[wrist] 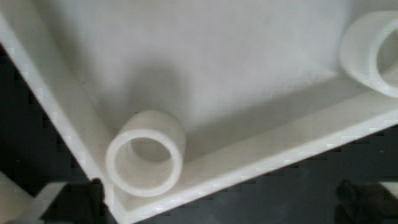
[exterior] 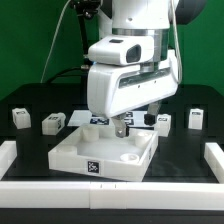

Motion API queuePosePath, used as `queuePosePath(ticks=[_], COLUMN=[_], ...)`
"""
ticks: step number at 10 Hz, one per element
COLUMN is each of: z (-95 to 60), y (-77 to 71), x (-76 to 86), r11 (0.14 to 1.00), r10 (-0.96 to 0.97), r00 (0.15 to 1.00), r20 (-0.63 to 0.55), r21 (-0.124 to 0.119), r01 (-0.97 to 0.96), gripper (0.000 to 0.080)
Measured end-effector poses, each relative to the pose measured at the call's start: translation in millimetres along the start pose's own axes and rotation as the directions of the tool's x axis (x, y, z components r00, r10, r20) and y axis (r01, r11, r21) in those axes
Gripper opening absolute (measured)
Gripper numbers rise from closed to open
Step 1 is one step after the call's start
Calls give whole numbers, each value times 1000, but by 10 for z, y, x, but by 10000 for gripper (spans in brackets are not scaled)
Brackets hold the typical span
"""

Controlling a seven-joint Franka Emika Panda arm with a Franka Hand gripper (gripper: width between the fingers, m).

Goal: Assemble one leg

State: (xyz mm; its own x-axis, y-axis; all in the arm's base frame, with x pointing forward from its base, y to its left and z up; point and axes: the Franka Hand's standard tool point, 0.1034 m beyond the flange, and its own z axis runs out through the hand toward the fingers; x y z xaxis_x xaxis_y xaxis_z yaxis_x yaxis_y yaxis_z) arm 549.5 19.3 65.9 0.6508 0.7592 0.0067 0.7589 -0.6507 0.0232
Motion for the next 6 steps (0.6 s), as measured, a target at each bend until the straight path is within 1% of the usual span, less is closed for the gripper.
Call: queuePosePath(ticks=[6], z=[2], y=[-2], x=[-2], r11=[1000], r10=[0], r00=[1000], r20=[0], r21=[1], r01=[0], gripper=[650])
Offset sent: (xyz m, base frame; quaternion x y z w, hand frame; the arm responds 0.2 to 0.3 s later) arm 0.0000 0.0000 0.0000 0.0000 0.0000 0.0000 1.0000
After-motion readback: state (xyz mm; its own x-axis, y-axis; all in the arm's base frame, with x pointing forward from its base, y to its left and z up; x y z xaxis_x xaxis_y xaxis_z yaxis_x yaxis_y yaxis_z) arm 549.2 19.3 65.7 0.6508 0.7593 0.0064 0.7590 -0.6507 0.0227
